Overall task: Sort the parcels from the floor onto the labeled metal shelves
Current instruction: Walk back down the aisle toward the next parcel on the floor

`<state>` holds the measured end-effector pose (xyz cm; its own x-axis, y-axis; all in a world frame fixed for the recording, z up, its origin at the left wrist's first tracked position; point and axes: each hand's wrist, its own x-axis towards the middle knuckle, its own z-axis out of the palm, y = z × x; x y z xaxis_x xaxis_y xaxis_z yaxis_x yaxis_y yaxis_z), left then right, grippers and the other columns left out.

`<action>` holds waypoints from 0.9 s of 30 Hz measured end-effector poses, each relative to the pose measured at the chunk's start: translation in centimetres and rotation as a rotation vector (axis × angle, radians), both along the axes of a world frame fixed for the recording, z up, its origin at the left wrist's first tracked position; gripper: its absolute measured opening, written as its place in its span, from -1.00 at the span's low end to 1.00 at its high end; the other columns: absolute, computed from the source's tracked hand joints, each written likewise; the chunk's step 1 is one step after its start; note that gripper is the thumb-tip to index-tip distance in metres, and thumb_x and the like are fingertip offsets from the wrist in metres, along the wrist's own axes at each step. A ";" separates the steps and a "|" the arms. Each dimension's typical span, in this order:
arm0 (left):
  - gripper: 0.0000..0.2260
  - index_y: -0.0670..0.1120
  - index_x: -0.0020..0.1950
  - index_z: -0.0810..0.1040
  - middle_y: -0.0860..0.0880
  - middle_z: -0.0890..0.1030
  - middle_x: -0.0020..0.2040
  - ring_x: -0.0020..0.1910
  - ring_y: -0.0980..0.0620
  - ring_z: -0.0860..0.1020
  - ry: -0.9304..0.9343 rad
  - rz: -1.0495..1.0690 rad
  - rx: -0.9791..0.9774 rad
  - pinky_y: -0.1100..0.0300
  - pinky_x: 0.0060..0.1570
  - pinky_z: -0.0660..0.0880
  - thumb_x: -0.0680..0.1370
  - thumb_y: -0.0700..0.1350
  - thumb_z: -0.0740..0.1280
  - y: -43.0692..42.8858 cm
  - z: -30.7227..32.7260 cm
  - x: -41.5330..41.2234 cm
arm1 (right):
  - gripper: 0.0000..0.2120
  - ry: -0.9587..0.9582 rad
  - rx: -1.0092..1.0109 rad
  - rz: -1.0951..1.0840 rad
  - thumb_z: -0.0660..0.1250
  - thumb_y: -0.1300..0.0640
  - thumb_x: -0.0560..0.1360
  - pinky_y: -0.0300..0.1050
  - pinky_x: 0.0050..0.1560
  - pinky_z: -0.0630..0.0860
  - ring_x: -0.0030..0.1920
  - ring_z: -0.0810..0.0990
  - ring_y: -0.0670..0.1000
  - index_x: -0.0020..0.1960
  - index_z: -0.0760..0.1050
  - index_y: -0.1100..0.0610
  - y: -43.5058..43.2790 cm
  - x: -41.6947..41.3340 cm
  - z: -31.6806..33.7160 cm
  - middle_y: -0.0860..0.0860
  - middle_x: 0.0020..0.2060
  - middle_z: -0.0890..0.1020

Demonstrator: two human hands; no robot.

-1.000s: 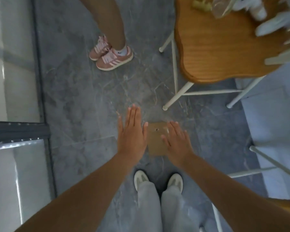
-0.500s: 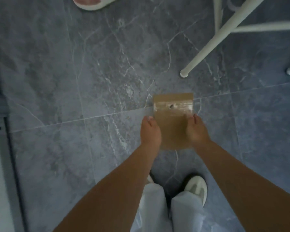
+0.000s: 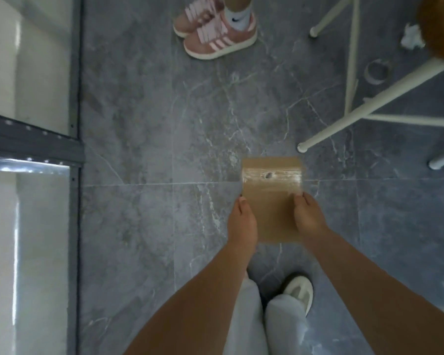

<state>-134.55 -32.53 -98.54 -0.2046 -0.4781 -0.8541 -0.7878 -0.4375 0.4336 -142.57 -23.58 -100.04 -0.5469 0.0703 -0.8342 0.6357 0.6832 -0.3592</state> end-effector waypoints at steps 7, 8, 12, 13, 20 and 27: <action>-0.55 -0.11 0.60 0.26 -0.11 0.31 0.58 0.55 -0.09 0.29 0.058 0.147 -0.101 0.09 0.50 0.19 0.74 0.01 0.01 -5.1 12.5 1.5 | -0.56 0.089 -0.131 0.272 0.01 0.02 0.70 0.03 0.42 0.27 0.44 0.37 0.16 0.53 0.28 0.12 -7.4 -1.8 13.3 0.12 0.47 0.39; -0.55 -0.10 0.60 0.25 -0.10 0.30 0.59 0.55 -0.09 0.28 0.063 0.164 -0.110 0.09 0.49 0.19 0.74 0.02 0.01 -5.6 13.8 1.5 | -0.56 0.093 -0.140 0.298 0.00 0.01 0.71 0.02 0.41 0.27 0.45 0.37 0.16 0.54 0.27 0.11 -8.0 -1.9 14.8 0.11 0.47 0.39; -0.55 -0.08 0.61 0.23 -0.08 0.27 0.60 0.56 -0.07 0.26 0.118 0.235 -0.170 0.10 0.50 0.18 0.74 0.02 0.02 -6.8 19.7 1.8 | -0.56 0.111 -0.228 0.317 -0.01 -0.01 0.71 0.02 0.43 0.29 0.43 0.37 0.12 0.54 0.27 0.08 -9.4 -1.8 20.4 0.00 0.38 0.43; -0.55 -0.08 0.61 0.23 -0.08 0.27 0.60 0.56 -0.07 0.26 0.134 0.241 -0.188 0.10 0.50 0.18 0.74 0.02 0.02 -6.9 21.4 1.9 | -0.56 0.111 -0.246 0.324 -0.01 -0.01 0.71 0.02 0.42 0.28 0.44 0.37 0.12 0.54 0.26 0.07 -9.5 -1.8 22.0 0.03 0.41 0.42; -0.56 -0.08 0.59 0.29 -0.09 0.33 0.57 0.53 -0.08 0.31 0.198 0.315 -0.302 0.09 0.48 0.22 0.74 0.02 0.01 -7.3 30.6 0.7 | -0.55 0.140 -0.287 0.359 -0.05 0.02 0.72 -0.01 0.45 0.21 0.51 0.27 0.11 0.58 0.19 0.09 -9.9 -3.2 32.0 0.06 0.54 0.28; -0.57 -0.04 0.61 0.25 -0.02 0.31 0.59 0.55 -0.01 0.29 0.322 0.373 -0.480 0.13 0.48 0.20 0.73 0.00 0.06 -8.1 40.2 2.0 | -0.55 0.117 -0.478 0.307 -0.01 -0.10 0.67 0.17 0.41 0.38 0.36 0.46 0.11 0.47 0.38 -0.02 -11.4 -2.9 40.7 0.00 0.40 0.46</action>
<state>-132.55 -40.60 -58.29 -0.1609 -0.8761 -0.4544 -0.4212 -0.3554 0.8344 -145.52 -34.99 -59.32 -0.5728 -0.4763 -0.6671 0.3714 0.5746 -0.7293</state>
